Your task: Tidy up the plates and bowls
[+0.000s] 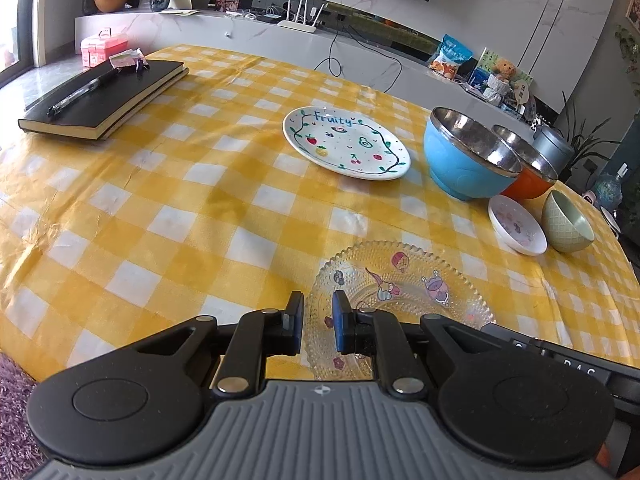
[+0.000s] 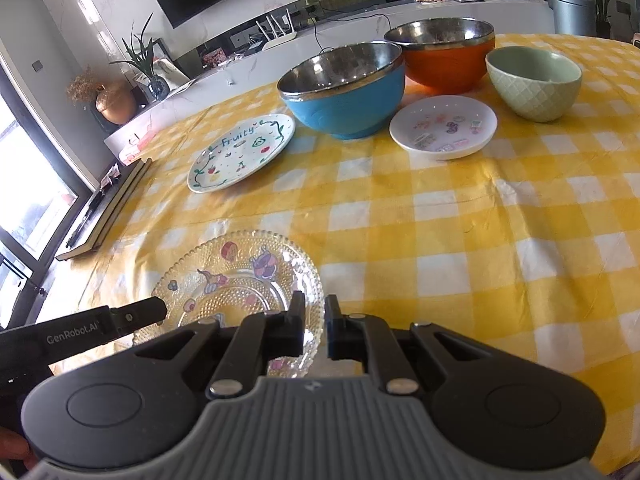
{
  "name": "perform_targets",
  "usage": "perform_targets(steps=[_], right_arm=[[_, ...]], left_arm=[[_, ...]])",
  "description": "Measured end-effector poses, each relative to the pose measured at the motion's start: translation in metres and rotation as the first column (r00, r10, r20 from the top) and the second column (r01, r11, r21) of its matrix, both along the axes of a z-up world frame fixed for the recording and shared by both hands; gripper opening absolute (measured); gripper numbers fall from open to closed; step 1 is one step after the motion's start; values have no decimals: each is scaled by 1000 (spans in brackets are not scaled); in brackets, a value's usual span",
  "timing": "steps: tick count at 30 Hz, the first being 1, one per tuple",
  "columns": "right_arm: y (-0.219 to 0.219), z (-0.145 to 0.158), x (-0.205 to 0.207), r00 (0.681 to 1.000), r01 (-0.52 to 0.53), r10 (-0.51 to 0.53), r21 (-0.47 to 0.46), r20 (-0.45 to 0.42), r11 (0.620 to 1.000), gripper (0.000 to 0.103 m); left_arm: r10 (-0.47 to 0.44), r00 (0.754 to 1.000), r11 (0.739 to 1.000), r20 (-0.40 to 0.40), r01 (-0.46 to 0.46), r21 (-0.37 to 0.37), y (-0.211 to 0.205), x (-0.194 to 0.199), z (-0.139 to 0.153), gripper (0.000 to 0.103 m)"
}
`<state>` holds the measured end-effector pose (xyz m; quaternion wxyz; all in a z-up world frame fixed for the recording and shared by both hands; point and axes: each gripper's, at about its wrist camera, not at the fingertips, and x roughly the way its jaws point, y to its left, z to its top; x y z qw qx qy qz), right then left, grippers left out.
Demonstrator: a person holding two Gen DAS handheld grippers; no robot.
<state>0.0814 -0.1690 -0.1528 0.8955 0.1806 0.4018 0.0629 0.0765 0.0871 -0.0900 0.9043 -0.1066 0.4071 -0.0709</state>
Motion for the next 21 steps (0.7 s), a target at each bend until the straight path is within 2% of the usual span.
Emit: perform_targets(steps=[15,18,20,21], right_arm=[[0,1,-1,1000,-7,7,-10,3,1000,8],[1,2,-2,1000,-6,6,-10,4,1000,11],[1,4,-2,1000,-6,6,-17,5,1000,13],[1,4,-2,1000,-6,7,-18,6,1000,20]], left_arm=[[1,1000,1000,-1,-1,7,0,-1,-4,17],[4,1000,1000,7,-4,6,0,-2,-3,17],[10,1000,1000,14,-11,8,0,-2,-1,21],[14,1000,1000,21,-14,12,1,-3,1,25]])
